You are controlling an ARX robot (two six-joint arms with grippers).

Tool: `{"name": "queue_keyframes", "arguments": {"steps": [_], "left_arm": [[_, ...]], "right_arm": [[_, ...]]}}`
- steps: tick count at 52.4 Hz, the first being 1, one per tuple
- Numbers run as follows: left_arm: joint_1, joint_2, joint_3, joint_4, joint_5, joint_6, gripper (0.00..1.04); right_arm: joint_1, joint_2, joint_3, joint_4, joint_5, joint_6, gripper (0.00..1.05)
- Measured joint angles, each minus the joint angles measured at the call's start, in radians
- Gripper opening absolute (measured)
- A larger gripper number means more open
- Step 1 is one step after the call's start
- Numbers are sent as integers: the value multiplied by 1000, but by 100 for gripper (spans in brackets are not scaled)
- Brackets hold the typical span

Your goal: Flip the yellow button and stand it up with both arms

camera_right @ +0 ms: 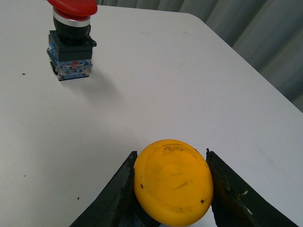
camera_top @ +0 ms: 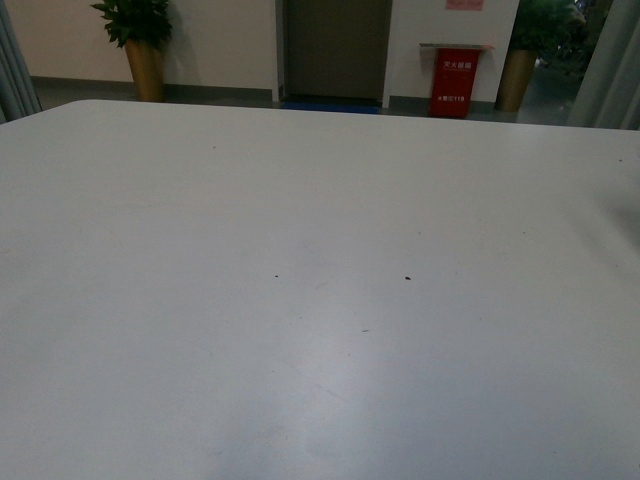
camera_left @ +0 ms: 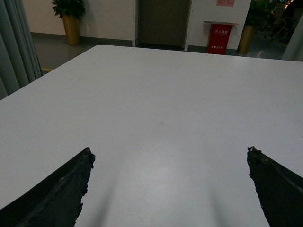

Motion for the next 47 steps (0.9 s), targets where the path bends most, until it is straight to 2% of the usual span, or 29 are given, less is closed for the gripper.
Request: {"name": "queue_keyframes", "arguments": {"steps": [47], "left_arm": [[0,0,0,0,0,0,98]], "right_arm": [[-15,18,45,-108,-14,129,35]]}}
